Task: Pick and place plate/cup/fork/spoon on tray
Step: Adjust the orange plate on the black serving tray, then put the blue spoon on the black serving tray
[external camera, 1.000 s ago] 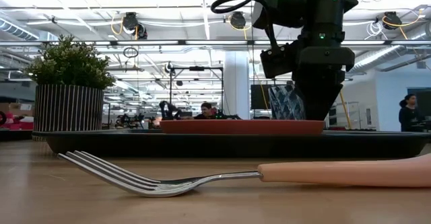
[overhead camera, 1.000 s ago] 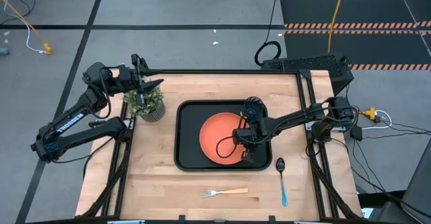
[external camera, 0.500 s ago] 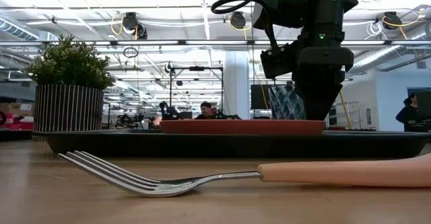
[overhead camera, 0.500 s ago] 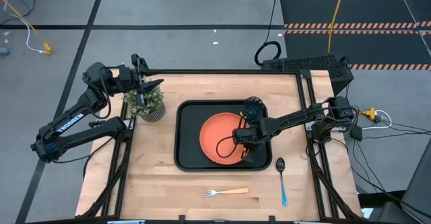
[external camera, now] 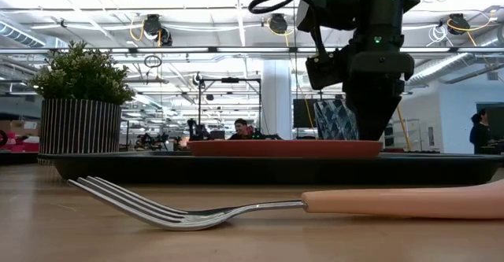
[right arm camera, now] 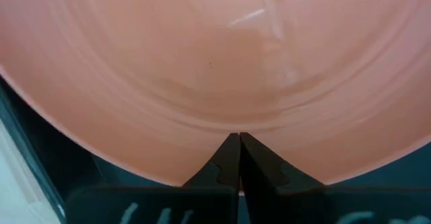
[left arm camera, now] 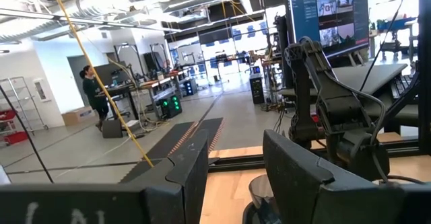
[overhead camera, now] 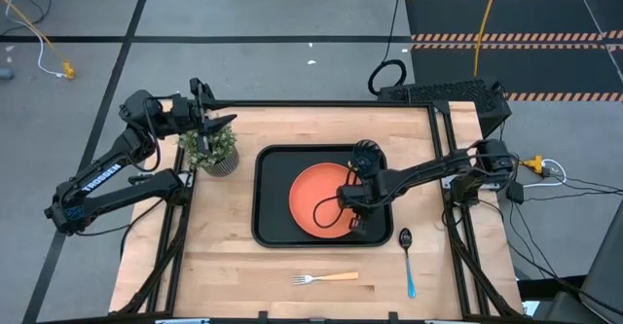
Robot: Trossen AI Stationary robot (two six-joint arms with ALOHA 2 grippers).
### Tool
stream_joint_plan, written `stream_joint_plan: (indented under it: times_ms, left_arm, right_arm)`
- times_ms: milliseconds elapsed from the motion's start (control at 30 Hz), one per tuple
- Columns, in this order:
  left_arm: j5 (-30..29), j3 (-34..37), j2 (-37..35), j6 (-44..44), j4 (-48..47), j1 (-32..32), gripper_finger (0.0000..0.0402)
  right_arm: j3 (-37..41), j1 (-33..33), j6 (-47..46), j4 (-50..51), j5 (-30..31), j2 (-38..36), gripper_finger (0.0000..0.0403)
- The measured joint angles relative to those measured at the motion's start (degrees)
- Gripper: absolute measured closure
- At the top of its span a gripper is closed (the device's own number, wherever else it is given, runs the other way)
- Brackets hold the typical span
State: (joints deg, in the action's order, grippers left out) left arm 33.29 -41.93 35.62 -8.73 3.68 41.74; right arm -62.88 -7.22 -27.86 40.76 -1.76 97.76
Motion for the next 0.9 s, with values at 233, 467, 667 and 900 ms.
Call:
stream_joint_plan:
  times_ms: [233, 467, 667, 900]
  left_arm:
    - [0.00, -0.02, 0.00, 0.00, 0.00, 0.02, 0.0256]
    - [0.03, 0.00, 0.02, 0.04, 0.00, -0.27, 0.0256]
    - [0.03, 0.00, 0.02, 0.07, -0.02, -0.27, 0.0256]
    - [0.05, 0.00, 0.63, 0.15, -0.01, -0.67, 0.0256]
  right_arm:
    - [0.01, 0.00, 0.91, -1.37, 0.23, -1.58, 0.0403]
    - [0.01, 0.02, -4.10, -3.65, 4.29, -7.74, 0.0403]
    - [0.01, -1.80, -3.79, -8.14, 10.02, -13.21, 0.0403]
    - [0.01, -4.83, -2.51, -13.68, 10.52, -14.26, 0.0403]
